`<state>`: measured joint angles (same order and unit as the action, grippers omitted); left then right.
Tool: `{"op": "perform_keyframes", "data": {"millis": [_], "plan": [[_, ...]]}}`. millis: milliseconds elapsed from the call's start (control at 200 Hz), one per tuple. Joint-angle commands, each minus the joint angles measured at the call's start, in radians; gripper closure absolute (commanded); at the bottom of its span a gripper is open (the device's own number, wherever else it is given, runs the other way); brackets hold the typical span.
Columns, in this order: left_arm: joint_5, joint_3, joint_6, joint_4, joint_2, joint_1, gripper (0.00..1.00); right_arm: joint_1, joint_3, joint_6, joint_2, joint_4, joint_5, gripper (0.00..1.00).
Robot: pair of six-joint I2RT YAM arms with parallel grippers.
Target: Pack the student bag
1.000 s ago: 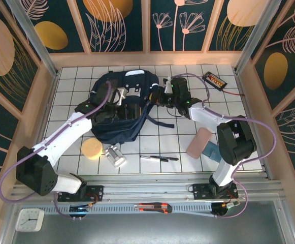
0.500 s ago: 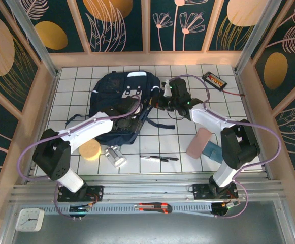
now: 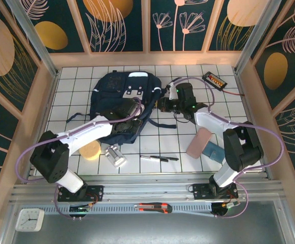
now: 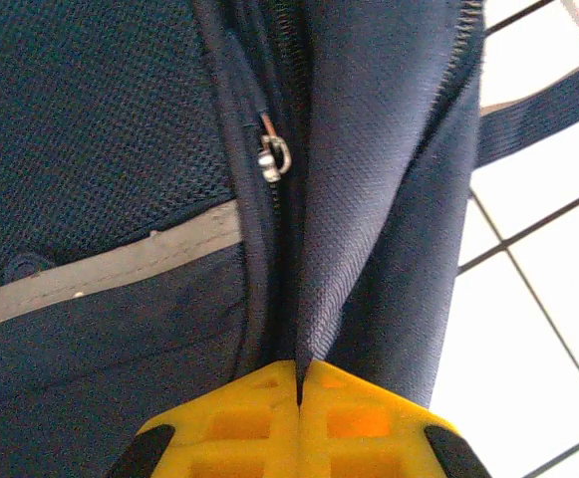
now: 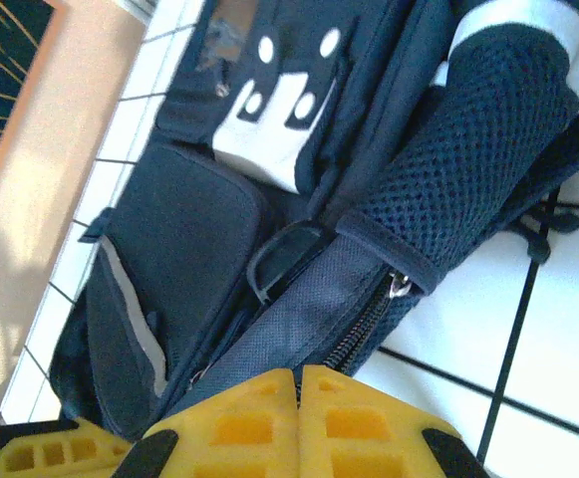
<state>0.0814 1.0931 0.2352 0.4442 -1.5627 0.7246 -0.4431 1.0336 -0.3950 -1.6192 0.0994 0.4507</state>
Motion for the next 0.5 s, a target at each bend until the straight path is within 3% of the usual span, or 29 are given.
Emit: {"op": "perform_keyframes", "data": {"millis": [0,130,255,295,340,395,460,495], "plan": [[-0.043,-0.051,-0.048,0.152,0.030,-0.016,1.00,0.113,0.057,0.039,-0.021,0.313,-0.066,1.00],[-0.074,-0.059,-0.063,0.162,0.034,-0.016,1.00,0.146,0.130,-0.011,-0.127,0.382,-0.021,1.00],[-0.098,-0.052,-0.049,0.143,0.042,-0.016,1.00,0.167,0.192,-0.090,-0.203,0.334,0.112,1.00],[-0.101,-0.048,-0.040,0.131,0.045,-0.016,1.00,0.164,0.183,-0.101,-0.205,0.313,0.131,0.90],[-0.095,-0.041,-0.029,0.122,0.051,-0.016,1.00,0.165,0.170,-0.113,-0.192,0.261,0.136,0.65],[-0.072,-0.032,-0.014,0.111,0.067,-0.017,1.00,0.165,0.155,-0.105,-0.154,0.176,0.105,0.42],[-0.045,-0.026,0.016,0.088,0.106,-0.036,0.59,0.163,0.160,-0.081,-0.111,0.073,0.082,0.28],[-0.038,-0.024,0.036,0.075,0.129,-0.056,0.43,0.160,0.188,-0.067,-0.108,-0.001,0.085,0.25]]}}
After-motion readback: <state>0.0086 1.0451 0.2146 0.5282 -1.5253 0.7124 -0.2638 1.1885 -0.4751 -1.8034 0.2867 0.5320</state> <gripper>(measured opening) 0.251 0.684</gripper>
